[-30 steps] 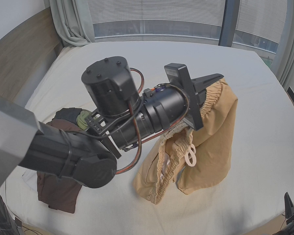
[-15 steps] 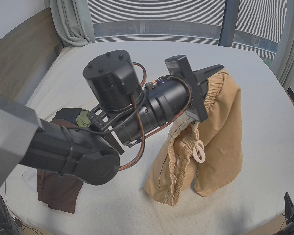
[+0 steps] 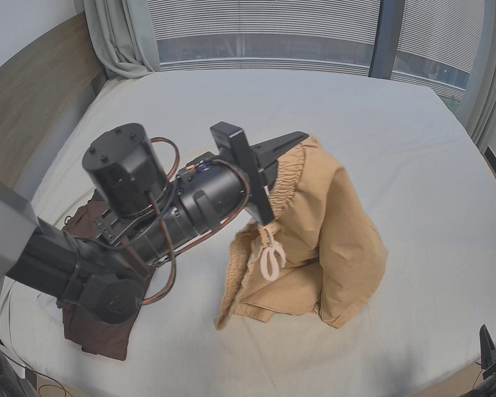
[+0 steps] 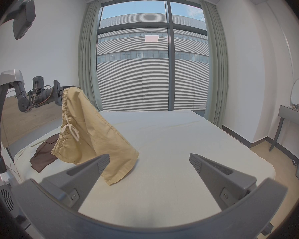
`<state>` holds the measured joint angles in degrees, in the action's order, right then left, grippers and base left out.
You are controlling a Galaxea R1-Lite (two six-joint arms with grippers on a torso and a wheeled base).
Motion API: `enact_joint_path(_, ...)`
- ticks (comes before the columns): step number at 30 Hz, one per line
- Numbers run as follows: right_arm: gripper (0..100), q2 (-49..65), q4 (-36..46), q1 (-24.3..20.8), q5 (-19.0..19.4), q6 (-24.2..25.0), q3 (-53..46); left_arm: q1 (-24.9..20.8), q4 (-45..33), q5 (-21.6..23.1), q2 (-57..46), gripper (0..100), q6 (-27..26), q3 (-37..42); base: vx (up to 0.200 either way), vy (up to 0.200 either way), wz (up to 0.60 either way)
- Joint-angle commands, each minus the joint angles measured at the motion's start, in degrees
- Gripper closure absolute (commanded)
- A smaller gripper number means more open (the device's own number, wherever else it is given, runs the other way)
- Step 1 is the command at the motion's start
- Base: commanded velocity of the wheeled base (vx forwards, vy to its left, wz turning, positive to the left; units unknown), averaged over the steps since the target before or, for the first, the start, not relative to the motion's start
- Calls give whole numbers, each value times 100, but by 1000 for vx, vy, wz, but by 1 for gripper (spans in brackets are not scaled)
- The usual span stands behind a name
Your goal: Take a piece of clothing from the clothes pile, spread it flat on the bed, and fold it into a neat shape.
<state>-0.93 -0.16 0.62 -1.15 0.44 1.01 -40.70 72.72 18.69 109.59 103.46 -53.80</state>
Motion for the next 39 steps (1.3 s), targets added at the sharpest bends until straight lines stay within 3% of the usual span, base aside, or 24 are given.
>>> enact_joint_path(1, 0, 22, -2, -1, 0, 0, -101, 423, 471, 91, -562, 100, -432, 915, 0, 0, 0)
enact_joint_path(9, 0, 22, -2, -1, 0, 0, -101, 1056, 674, 935, -817, 100, -1399, 1926, 0, 0, 0)
enact_joint_path(19, 0, 22, -2, -1, 9, -9, -101, 1504, 1412, 1014, -650, 100, -1900, 2620, 0, 0, 0)
enact_joint_path(23, 0, 22, -2, -1, 9, -9, -101, 1803, 1596, 1427, -404, 100, -2462, 3024, 0, 0, 0)
enact_joint_path(28, 0, 22, -2, -1, 9, -18, -101, 2049, 1605, 1497, -166, 100, -3324, 3270, 0, 0, 0)
enact_joint_path(35, 0, 22, -2, -1, 9, -18, -101, 2383, 1605, 1594, -184, 100, -3772, 3525, 0, 0, 0)
enact_joint_path(37, 0, 22, -2, -1, 9, -26, -101, 2515, 1605, 1770, -193, 100, -3825, 3578, 0, 0, 0)
enact_joint_path(39, 0, 22, -2, -1, 9, -26, -101, 2805, 1605, 2227, -228, 100, -4159, 3833, 0, 0, 0)
